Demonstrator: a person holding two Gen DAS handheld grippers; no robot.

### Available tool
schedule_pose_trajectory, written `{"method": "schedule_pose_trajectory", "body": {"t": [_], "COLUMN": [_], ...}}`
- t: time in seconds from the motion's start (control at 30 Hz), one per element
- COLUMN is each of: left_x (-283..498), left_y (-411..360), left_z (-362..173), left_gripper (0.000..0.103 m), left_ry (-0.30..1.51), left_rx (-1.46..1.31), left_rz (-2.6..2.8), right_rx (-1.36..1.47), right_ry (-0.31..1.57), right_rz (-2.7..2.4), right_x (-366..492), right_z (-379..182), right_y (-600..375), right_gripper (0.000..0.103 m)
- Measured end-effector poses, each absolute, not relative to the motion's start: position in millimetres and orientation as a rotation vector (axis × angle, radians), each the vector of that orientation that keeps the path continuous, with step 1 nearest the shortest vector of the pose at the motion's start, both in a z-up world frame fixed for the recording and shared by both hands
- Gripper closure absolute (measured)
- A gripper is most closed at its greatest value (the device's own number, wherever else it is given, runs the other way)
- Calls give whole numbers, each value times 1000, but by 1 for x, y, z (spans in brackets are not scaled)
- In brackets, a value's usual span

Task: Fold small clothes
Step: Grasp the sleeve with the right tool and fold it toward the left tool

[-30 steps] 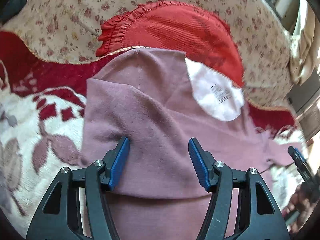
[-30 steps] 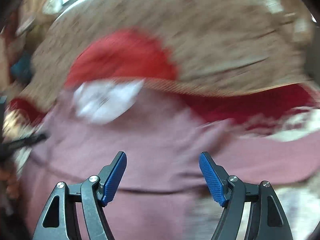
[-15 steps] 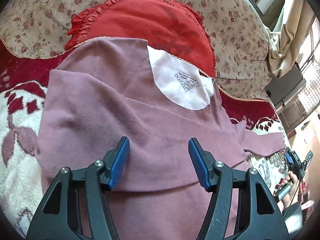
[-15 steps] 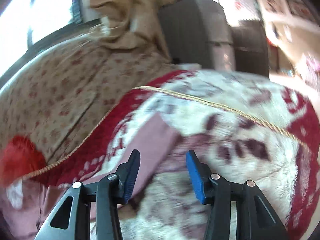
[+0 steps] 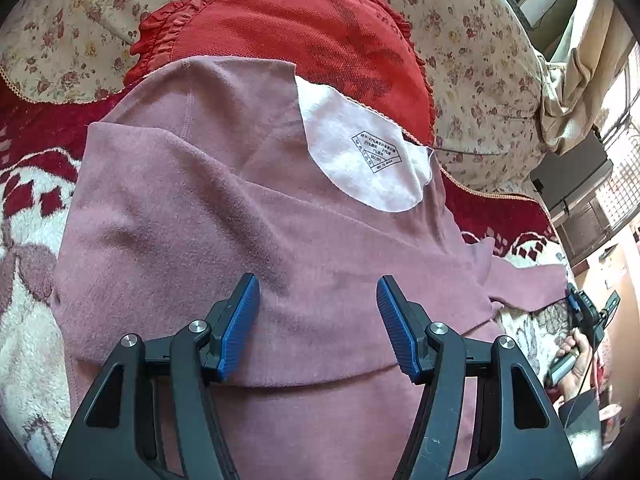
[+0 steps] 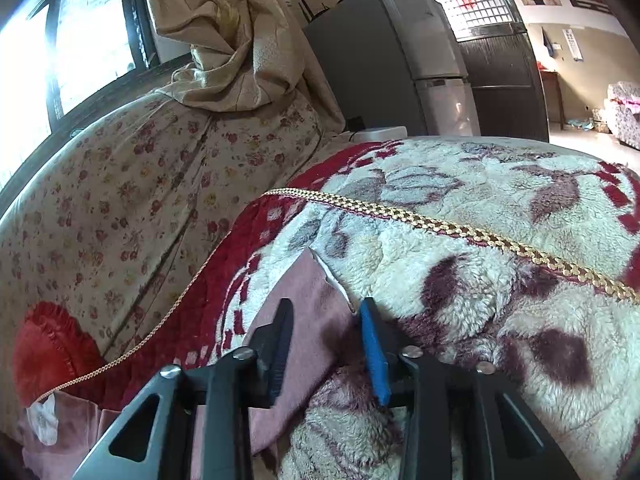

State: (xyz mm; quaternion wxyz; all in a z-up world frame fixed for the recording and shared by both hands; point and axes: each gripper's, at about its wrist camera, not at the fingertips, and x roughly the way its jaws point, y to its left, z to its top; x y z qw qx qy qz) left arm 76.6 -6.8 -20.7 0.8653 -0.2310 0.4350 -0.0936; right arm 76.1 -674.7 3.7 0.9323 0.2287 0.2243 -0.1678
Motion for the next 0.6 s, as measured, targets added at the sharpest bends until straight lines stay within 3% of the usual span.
{"method": "schedule_pose_trajectory", "body": {"t": [0.07, 0.33, 0.6], "left_x": [77, 73, 78], "left_y": [-7, -10, -16], "left_z": [-20, -7, -11], "left_gripper": [42, 42, 42], "left_ry": [911, 858, 902], "left_rx": [-490, -553, -691], "left_rz": [-197, -313, -470], "right_rx": [505, 495, 383], "right_ry": [464, 428, 557], "right_rz": [-317, -160, 278], "right_x": [75, 74, 95], "right_z": [3, 30, 43], "right_y": [-677, -619, -415], "right_gripper": [100, 100, 100]}}
